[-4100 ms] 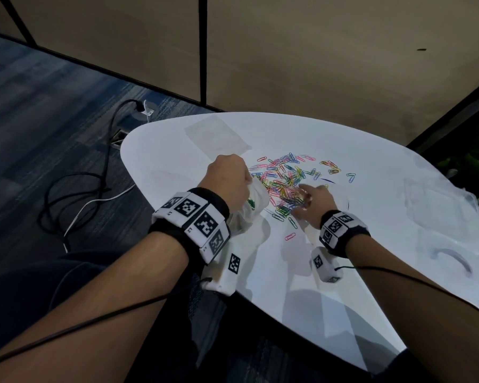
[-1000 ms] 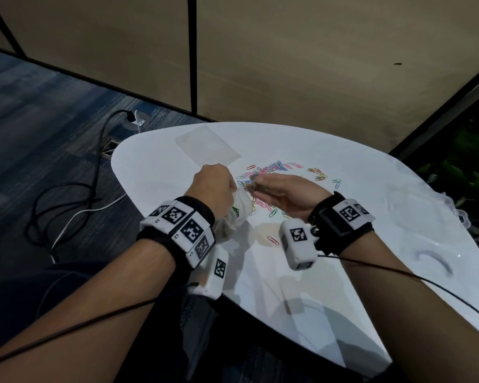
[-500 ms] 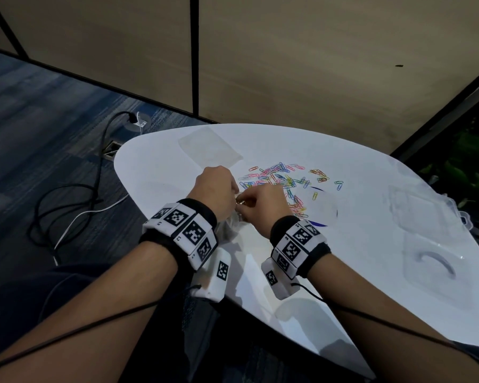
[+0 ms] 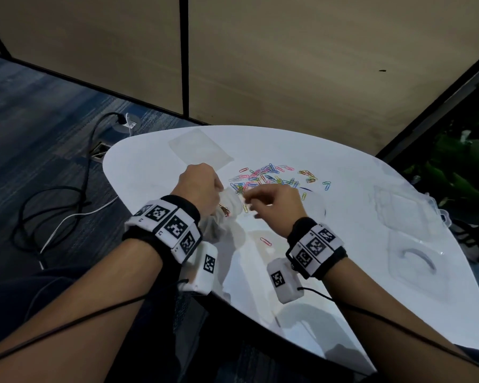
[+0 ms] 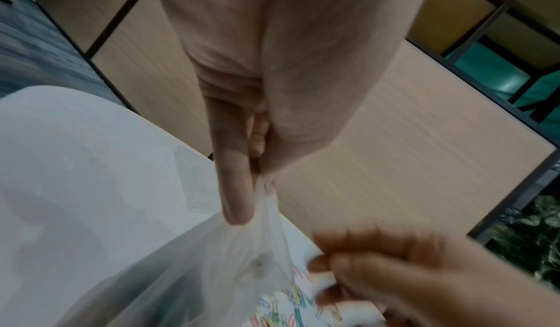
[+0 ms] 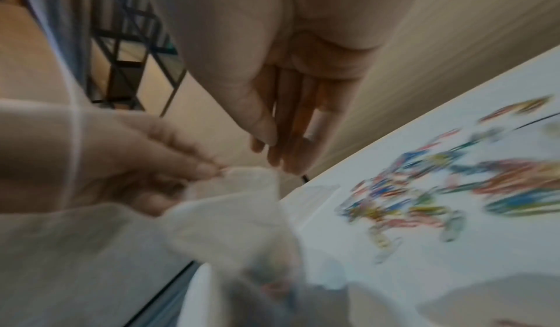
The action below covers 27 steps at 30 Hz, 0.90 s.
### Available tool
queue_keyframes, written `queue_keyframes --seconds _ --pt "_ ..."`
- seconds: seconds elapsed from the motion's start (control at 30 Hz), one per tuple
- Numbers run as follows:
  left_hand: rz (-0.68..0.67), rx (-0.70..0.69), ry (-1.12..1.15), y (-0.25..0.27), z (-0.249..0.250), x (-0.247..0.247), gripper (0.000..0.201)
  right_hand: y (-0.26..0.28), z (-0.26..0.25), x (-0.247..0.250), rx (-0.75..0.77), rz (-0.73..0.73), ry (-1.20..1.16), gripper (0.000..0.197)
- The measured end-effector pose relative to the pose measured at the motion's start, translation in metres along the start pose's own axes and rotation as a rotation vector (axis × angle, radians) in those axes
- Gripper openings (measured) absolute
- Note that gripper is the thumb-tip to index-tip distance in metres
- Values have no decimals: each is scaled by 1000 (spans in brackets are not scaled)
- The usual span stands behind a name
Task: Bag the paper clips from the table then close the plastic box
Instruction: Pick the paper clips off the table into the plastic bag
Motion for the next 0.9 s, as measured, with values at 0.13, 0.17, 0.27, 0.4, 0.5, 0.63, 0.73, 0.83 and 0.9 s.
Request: queue_keyframes --seconds 0.13,0.17,0.27,0.4,0.5,0.63,0.73,0.83,0.9 --pt "14 20 5 1 -11 15 24 23 95 28 -434 -79 318 47" --pt "16 21 -4 2 -14 17 24 34 117 24 -540 -136 331 57" --pt "26 31 -2 4 -23 21 24 41 139 4 -562 -138 342 65" --pt "31 27 4 0 -26 22 23 -7 114 -18 -361 85 295 36" --pt "28 30 -2 -2 -26 22 24 -55 95 -35 -280 77 397 32" --pt "44 32 -6 -5 -33 29 22 -103 66 -54 -94 -63 713 58" --pt "60 36 -9 -4 -39 36 23 -122 59 -76 59 -236 1027 67" --pt "65 30 -13 -1 -38 37 22 -129 68 -87 135 -383 1124 49" --pt "61 25 -17 0 -36 36 22 -127 61 -89 240 -409 1109 40"
Point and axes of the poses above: each hand's wrist, its own y-axis away from the middle knuckle, its own x-axis out of the back of the hand, z = x × y, the point moved 9 cm from there along -y, towards the middle knuckle, and after that the axes turned 5 degrees about -z, right-handed, at the moved point
